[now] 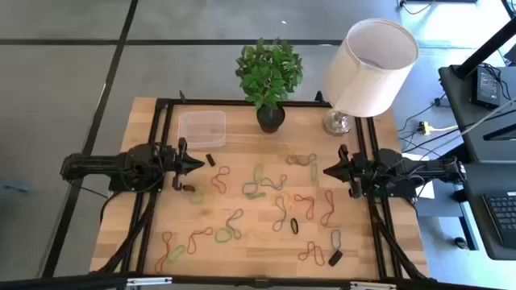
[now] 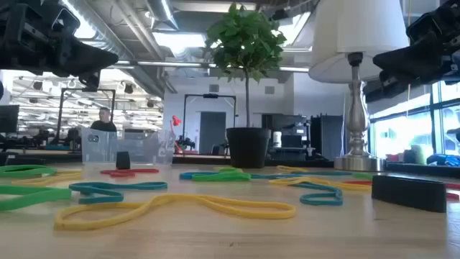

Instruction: Pick and place rubber bands into bin

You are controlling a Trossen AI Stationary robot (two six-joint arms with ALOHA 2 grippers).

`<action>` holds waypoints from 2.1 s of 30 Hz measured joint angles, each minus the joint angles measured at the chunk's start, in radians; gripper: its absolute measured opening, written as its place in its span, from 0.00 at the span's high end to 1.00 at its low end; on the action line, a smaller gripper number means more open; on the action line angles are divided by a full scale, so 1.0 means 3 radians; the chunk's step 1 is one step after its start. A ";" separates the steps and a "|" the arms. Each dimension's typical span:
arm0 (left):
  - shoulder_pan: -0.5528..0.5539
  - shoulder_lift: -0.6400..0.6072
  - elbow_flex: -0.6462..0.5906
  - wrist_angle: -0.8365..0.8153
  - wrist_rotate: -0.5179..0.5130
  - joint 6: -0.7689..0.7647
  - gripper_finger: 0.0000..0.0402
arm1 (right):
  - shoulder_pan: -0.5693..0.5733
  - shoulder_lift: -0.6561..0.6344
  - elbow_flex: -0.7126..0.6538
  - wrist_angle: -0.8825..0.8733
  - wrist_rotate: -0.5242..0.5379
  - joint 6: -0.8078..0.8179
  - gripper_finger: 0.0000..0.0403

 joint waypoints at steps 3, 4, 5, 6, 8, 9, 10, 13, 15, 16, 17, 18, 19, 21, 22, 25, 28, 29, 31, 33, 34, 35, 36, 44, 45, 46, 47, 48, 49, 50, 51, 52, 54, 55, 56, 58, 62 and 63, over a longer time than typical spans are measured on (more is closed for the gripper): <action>0.0000 0.0000 0.0001 0.0000 0.0000 0.0000 0.98 | 0.0001 0.0000 0.0000 0.0000 0.0000 -0.0001 0.95; 0.0000 -0.0001 0.0001 0.0000 0.0001 0.0000 0.98 | 0.0000 0.0000 0.0000 0.0000 0.0000 0.0000 0.95; -0.0001 -0.0001 0.0001 0.0001 -0.0001 0.0000 0.98 | 0.0000 0.0000 0.0000 0.0000 0.0001 0.0000 0.95; 0.0000 0.0000 0.0000 -0.0001 -0.0001 0.0000 0.98 | 0.0001 0.0000 0.0000 0.0000 0.0000 0.0000 0.95; 0.0000 0.0000 0.0000 0.0001 0.0000 0.0000 0.98 | 0.0000 0.0000 0.0000 0.0000 0.0000 0.0000 0.95; -0.0001 0.0000 0.0000 -0.0001 -0.0001 0.0000 0.98 | 0.0000 0.0000 0.0000 0.0000 0.0000 0.0000 0.95; 0.0001 0.0000 0.0000 0.0001 0.0001 0.0000 0.98 | 0.0000 0.0000 0.0000 0.0000 0.0000 0.0000 0.95; -0.0001 0.0000 0.0000 0.0000 -0.0001 0.0000 0.98 | 0.0000 0.0000 0.0000 0.0000 0.0000 0.0000 0.95; 0.0000 0.0000 0.0000 0.0001 0.0001 0.0000 0.98 | 0.0001 0.0000 0.0000 0.0000 0.0000 0.0000 0.95; 0.0000 0.0000 0.0000 0.0000 0.0000 0.0000 0.98 | 0.0000 0.0000 0.0000 0.0000 0.0001 0.0000 0.95; -0.0001 0.0000 0.0000 0.0000 0.0000 0.0000 0.98 | 0.0001 0.0000 0.0001 0.0000 0.0000 0.0000 0.95; 0.0000 0.0000 0.0000 0.0000 0.0000 0.0000 0.98 | 0.0001 0.0000 0.0000 0.0000 0.0000 0.0000 0.95; 0.0000 0.0000 0.0001 0.0000 0.0000 0.0000 0.98 | 0.0001 0.0000 0.0000 0.0000 0.0000 0.0000 0.95; -0.0001 0.0000 0.0000 0.0000 0.0000 0.0000 0.98 | 0.0001 0.0000 0.0001 0.0000 0.0000 0.0000 0.95; -0.0001 0.0000 0.0000 -0.0001 0.0000 0.0000 0.98 | 0.0000 0.0000 0.0000 0.0000 0.0000 0.0000 0.95; 0.0001 0.0000 0.0000 -0.0001 -0.0001 0.0000 0.98 | 0.0001 0.0000 0.0000 0.0000 0.0000 0.0000 0.95; 0.0000 0.0000 0.0000 0.0001 0.0000 0.0000 0.98 | 0.0001 0.0000 0.0000 0.0000 0.0000 0.0000 0.95; 0.0001 0.0000 0.0000 0.0000 0.0000 0.0000 0.98 | 0.0001 0.0000 0.0001 0.0000 0.0000 0.0000 0.95; 0.0000 0.0000 0.0000 -0.0001 0.0000 0.0000 0.98 | 0.0000 0.0000 0.0000 0.0000 0.0001 0.0000 0.95; 0.0000 0.0000 0.0000 0.0000 0.0001 0.0000 0.98 | 0.0001 0.0000 0.0000 0.0000 0.0000 0.0000 0.95; -0.0001 0.0000 0.0001 -0.0001 0.0000 0.0000 0.98 | 0.0000 0.0000 0.0000 0.0000 0.0001 0.0000 0.95; -0.0001 0.0000 0.0000 -0.0001 0.0001 0.0000 0.98 | 0.0000 0.0000 0.0000 0.0000 0.0001 -0.0001 0.95; 0.0001 0.0000 0.0000 0.0001 -0.0001 0.0000 0.98 | 0.0001 0.0000 0.0000 0.0000 0.0001 0.0000 0.95; 0.0001 0.0000 0.0001 0.0000 -0.0001 0.0000 0.98 | 0.0001 0.0000 0.0000 0.0000 0.0001 0.0000 0.95; 0.0001 0.0000 0.0001 -0.0001 0.0001 0.0000 0.98 | 0.0000 0.0000 0.0000 0.0000 0.0001 -0.0001 0.95; -0.0001 -0.0001 0.0000 0.0001 0.0001 0.0000 0.98 | 0.0001 0.0000 0.0000 0.0002 0.0001 -0.0017 0.95; 0.0000 0.0000 0.0001 0.0001 -0.0001 0.0000 0.98 | 0.0001 0.0000 0.0000 0.0008 0.0003 -0.0090 0.95; 0.0000 0.0000 0.0001 0.0001 0.0000 0.0000 0.98 | 0.0001 0.0000 0.0000 0.0009 0.0003 -0.0118 0.95; 0.0000 0.0000 0.0001 0.0000 0.0000 0.0000 0.98 | 0.0000 0.0000 0.0000 0.0008 0.0003 -0.0153 0.95; -0.0001 0.0000 0.0000 0.0000 0.0000 0.0000 0.98 | 0.0001 0.0000 0.0001 0.0007 0.0003 -0.0175 0.95; 0.0001 0.0000 0.0001 0.0001 -0.0001 0.0000 0.98 | 0.0001 0.0000 0.0000 0.0008 0.0003 -0.0177 0.95; 0.0000 0.0000 0.0000 0.0001 0.0000 0.0000 0.98 | 0.0001 0.0000 0.0000 0.0008 0.0003 -0.0174 0.95; 0.0000 0.0000 0.0000 0.0000 -0.0001 0.0000 0.98 | 0.0000 0.0000 0.0000 0.0008 0.0003 -0.0170 0.95; 0.0000 0.0000 0.0000 0.0001 -0.0001 0.0000 0.98 | 0.0000 0.0000 0.0000 0.0008 0.0003 -0.0175 0.95; -0.0001 0.0000 0.0000 0.0000 -0.0001 0.0000 0.98 | 0.0001 0.0000 0.0000 0.0008 0.0003 -0.0178 0.95; 0.0001 -0.0001 0.0001 -0.0001 -0.0001 0.0000 0.98 | 0.0000 0.0000 0.0001 0.0008 0.0003 -0.0174 0.95; 0.0001 0.0000 0.0000 0.0000 0.0000 0.0000 0.98 | 0.0000 0.0000 0.0000 0.0008 0.0003 -0.0178 0.95; 0.0000 0.0000 0.0000 0.0000 -0.0001 0.0000 0.98 | 0.0000 0.0000 0.0000 0.0008 0.0003 -0.0177 0.95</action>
